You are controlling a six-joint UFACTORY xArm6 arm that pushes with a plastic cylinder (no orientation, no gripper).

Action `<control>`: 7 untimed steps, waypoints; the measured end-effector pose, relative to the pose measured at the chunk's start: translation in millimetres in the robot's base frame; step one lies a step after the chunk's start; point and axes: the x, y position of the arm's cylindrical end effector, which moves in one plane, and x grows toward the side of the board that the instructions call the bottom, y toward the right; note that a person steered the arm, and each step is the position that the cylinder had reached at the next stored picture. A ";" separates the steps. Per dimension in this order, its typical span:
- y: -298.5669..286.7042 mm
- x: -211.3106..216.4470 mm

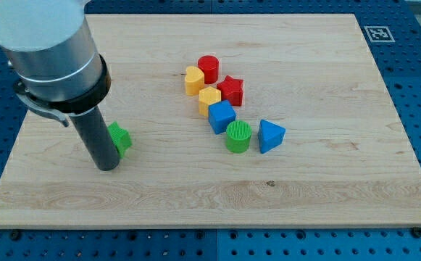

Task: Push green star closer to the yellow heart

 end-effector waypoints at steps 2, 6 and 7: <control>0.0 -5.1; 18.5 -39.0; 18.5 -43.6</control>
